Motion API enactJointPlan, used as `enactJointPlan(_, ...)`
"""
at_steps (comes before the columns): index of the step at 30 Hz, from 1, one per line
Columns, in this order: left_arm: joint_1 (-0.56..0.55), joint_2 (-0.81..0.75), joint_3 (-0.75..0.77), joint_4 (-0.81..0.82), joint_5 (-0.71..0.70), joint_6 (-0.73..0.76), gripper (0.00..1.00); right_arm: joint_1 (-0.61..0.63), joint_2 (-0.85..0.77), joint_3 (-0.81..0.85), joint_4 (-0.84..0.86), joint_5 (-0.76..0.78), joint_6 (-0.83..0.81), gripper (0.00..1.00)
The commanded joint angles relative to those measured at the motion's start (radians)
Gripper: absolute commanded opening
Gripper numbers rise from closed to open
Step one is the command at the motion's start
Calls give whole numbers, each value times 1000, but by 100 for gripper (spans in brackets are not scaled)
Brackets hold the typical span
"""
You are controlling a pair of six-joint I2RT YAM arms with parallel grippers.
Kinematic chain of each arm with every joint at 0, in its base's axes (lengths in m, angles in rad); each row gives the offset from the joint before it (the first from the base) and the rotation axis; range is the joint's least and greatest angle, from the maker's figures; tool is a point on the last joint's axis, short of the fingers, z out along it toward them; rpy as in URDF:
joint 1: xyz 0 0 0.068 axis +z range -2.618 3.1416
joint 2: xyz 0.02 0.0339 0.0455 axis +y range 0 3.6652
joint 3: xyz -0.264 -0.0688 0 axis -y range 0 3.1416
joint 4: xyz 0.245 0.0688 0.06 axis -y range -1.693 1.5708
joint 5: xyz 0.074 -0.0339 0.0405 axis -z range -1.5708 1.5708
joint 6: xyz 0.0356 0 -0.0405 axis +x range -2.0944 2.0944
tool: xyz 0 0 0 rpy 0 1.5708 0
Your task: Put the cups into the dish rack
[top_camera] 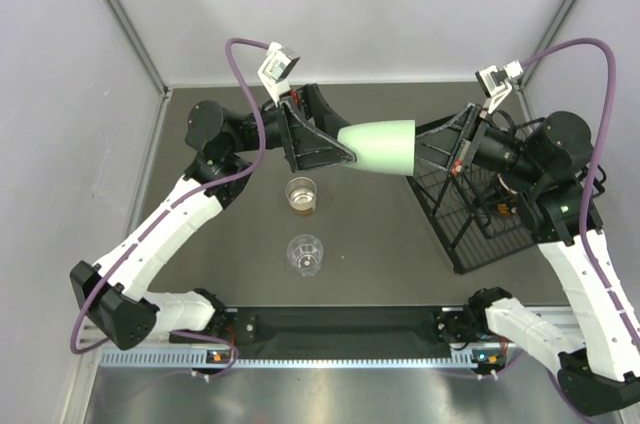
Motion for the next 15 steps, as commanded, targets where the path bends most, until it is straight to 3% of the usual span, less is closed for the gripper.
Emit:
enactJointPlan(1, -5, -21, 10, -3, -55, 42, 93, -18, -30, -21, 137, 35, 50, 0)
enactJointPlan(3, -4, -32, -5, 23, -129, 36, 95, -18, -45, -55, 166, 53, 66, 0)
enactJointPlan(7, -22, -69, -58, 90, -282, 20, 95, -18, -73, -141, 382, 122, 155, 0)
enactJointPlan(15, -98, -94, -50, 69, -456, 83, 96, -15, -65, -187, 507, 214, 202, 0)
